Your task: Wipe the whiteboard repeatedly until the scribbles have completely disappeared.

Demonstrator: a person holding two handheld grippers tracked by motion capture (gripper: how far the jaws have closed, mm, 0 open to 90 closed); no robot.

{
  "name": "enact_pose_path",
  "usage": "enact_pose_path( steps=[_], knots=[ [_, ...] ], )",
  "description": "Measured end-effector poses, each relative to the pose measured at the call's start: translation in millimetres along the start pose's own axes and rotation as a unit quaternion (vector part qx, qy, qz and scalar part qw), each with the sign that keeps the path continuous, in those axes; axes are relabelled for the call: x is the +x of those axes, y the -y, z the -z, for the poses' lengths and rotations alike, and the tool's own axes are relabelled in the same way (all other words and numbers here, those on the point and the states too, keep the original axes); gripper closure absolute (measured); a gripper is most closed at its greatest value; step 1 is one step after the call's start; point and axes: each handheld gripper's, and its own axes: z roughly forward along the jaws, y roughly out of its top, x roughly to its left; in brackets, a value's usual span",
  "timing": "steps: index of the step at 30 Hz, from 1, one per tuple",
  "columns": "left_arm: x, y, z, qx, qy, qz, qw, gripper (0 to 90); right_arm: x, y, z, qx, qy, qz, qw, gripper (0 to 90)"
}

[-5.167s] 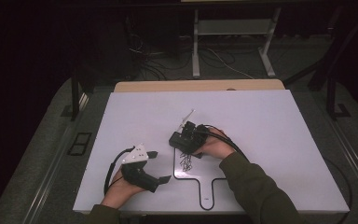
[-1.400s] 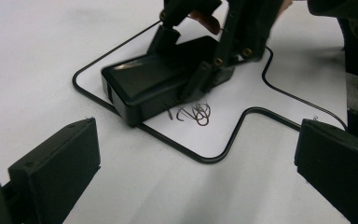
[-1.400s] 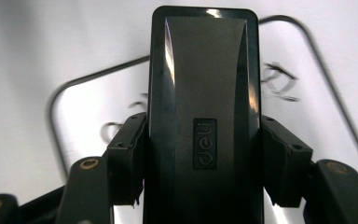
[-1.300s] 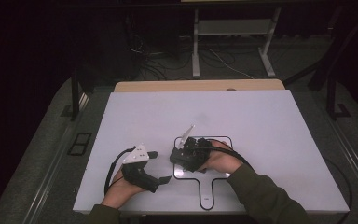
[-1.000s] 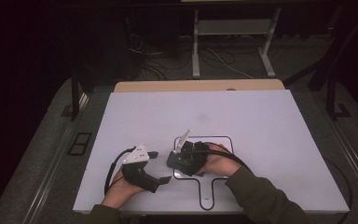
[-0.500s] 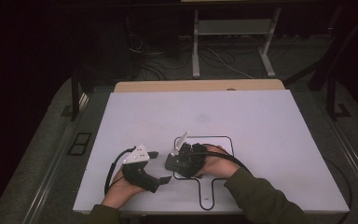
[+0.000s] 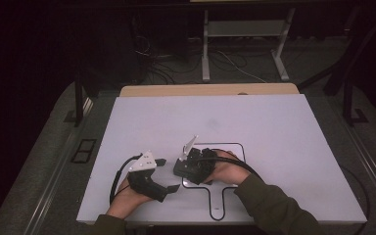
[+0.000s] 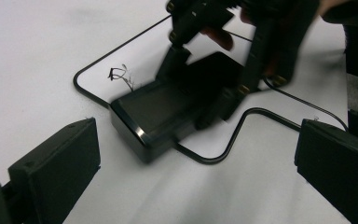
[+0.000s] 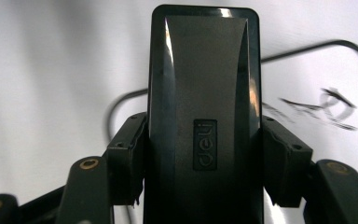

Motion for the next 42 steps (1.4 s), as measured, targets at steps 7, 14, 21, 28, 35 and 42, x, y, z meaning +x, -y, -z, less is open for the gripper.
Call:
enact_pose_path(
  steps=[7,14,21,28,35,42],
  knots=[
    [0.5,-0.3,1.2,0.005,0.0,-0.006,1.0,0.0,-8.7,1.3,-1.0,-0.004,0.01,-0.014,0.9999,38.5],
    [0.6,0.0,0.6,0.004,0.001,-0.001,1.0,0.0,-7.3,0.0,-1.0,-0.002,0.007,-0.014,0.9999,38.5],
    [0.0,-0.4,0.6,0.002,0.0,-0.005,1.0,0.0,3.7,-2.4,-1.5,-0.004,0.001,0.004,1.0,38.5],
    [0.9,0.0,0.9,0.003,0.001,-0.003,1.0,0.0,-12.8,-1.0,-2.1,-0.004,0.02,-0.026,0.9995,38.5],
    [0.6,-0.5,0.9,0.003,-0.001,-0.009,1.0,0.0,12.5,-2.7,-0.8,-0.005,0.002,0.003,1.0,38.5],
    [-0.1,-0.3,0.9,0.002,-0.001,-0.003,1.0,0.0,-4.9,-0.7,-2.1,-0.009,0.025,-0.02,0.9994,38.5]
  ],
)
